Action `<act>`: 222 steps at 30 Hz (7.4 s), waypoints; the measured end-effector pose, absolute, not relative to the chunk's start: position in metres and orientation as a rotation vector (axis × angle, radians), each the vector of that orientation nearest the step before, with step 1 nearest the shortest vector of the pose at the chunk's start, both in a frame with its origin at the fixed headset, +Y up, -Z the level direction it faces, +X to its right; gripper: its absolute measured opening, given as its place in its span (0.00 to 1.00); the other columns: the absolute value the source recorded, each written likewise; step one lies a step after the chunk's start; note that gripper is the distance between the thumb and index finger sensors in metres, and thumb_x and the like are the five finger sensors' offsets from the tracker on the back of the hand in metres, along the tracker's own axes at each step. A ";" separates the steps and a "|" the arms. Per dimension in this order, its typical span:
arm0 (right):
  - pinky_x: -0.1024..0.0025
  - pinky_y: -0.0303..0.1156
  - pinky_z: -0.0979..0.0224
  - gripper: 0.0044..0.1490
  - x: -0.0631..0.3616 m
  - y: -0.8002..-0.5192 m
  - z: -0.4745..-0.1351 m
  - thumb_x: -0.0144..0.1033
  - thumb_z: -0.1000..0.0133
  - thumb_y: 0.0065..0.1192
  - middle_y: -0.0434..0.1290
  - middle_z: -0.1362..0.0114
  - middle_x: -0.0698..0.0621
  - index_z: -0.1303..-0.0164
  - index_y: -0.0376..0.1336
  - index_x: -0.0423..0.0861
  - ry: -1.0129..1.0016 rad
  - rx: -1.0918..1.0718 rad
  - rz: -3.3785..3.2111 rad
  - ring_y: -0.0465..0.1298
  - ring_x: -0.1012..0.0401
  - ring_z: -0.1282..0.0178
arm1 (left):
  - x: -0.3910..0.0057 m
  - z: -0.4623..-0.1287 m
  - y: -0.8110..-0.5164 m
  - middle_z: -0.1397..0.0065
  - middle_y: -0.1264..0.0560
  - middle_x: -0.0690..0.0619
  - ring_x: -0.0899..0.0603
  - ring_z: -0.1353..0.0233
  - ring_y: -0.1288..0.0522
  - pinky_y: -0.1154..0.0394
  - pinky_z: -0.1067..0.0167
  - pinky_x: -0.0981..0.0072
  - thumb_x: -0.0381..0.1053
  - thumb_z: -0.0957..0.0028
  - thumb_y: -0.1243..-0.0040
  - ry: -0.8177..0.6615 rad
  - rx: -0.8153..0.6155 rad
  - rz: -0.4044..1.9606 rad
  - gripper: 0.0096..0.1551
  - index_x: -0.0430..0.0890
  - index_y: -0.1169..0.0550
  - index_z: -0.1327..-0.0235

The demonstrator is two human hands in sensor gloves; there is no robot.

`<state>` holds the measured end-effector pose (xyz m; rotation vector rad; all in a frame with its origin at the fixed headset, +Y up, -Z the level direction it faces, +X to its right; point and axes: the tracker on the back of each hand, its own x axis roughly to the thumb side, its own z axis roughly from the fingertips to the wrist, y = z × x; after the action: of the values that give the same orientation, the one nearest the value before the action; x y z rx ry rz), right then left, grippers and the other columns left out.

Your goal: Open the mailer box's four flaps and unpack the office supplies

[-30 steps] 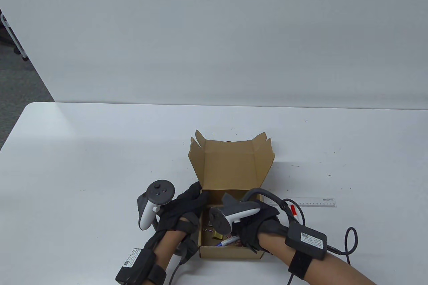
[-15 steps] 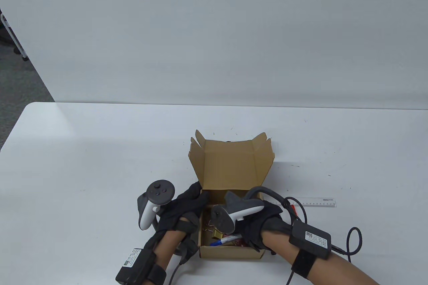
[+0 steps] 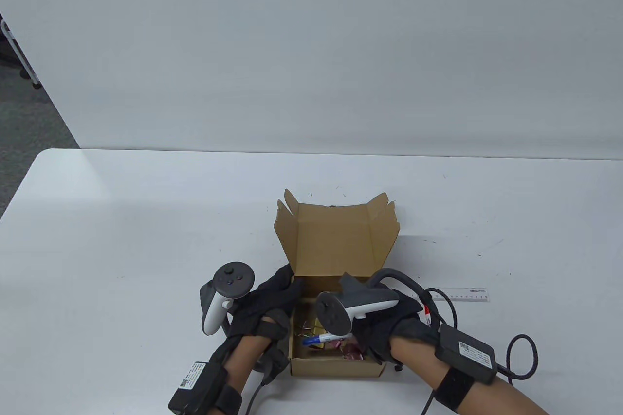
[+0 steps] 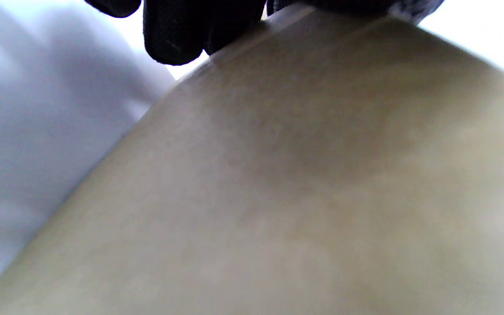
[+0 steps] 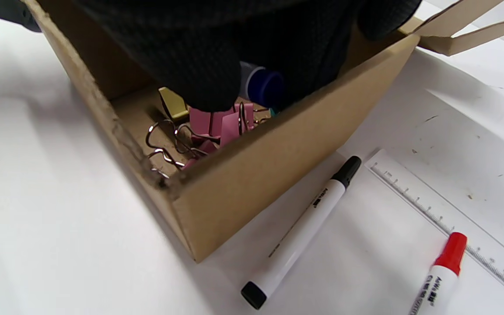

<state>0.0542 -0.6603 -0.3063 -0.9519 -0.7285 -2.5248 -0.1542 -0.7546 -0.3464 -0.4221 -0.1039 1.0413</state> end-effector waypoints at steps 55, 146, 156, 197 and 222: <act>0.39 0.61 0.24 0.31 0.237 -0.635 -0.292 0.36 0.36 0.72 0.72 0.29 0.46 0.23 0.62 0.46 -0.219 -0.228 -3.541 0.77 0.48 0.36 | -0.154 -0.346 -0.756 0.13 0.37 0.39 0.25 0.20 0.34 0.45 0.25 0.26 0.68 0.31 0.48 -0.101 -0.430 1.067 0.38 0.55 0.42 0.14; 0.40 0.62 0.26 0.35 0.301 -0.743 -0.275 0.40 0.36 0.71 0.72 0.30 0.45 0.22 0.59 0.42 -0.726 0.994 -2.965 0.79 0.48 0.40 | -0.155 -0.346 -0.756 0.13 0.37 0.39 0.25 0.20 0.34 0.45 0.25 0.26 0.68 0.31 0.48 -0.100 -0.431 1.059 0.38 0.54 0.42 0.14; 0.38 0.61 0.25 0.37 0.311 -0.716 -0.266 0.41 0.35 0.71 0.70 0.27 0.44 0.20 0.58 0.42 -0.551 1.032 -3.150 0.77 0.45 0.36 | -0.154 -0.346 -0.756 0.13 0.37 0.39 0.25 0.20 0.34 0.45 0.25 0.26 0.68 0.31 0.48 -0.100 -0.431 1.060 0.38 0.54 0.42 0.13; 0.32 0.52 0.24 0.38 0.170 -0.732 -0.342 0.48 0.30 0.52 0.58 0.18 0.38 0.17 0.51 0.39 -0.752 -0.053 -4.028 0.61 0.35 0.22 | -0.154 -0.345 -0.757 0.13 0.37 0.39 0.25 0.20 0.34 0.44 0.25 0.26 0.68 0.31 0.48 -0.100 -0.436 1.090 0.38 0.55 0.42 0.14; 0.30 0.47 0.23 0.36 0.174 -0.748 -0.344 0.46 0.29 0.50 0.56 0.16 0.39 0.16 0.51 0.39 -0.765 -0.188 -4.150 0.58 0.34 0.20 | -0.164 -0.331 -0.715 0.08 0.55 0.40 0.26 0.13 0.49 0.51 0.23 0.25 0.66 0.30 0.43 -0.141 -0.284 0.998 0.48 0.54 0.57 0.13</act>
<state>0.1741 -0.7476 -0.3437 -0.1880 -0.7649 -4.1501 -0.1643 -0.7151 -0.3315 -0.2836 -0.1412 0.9984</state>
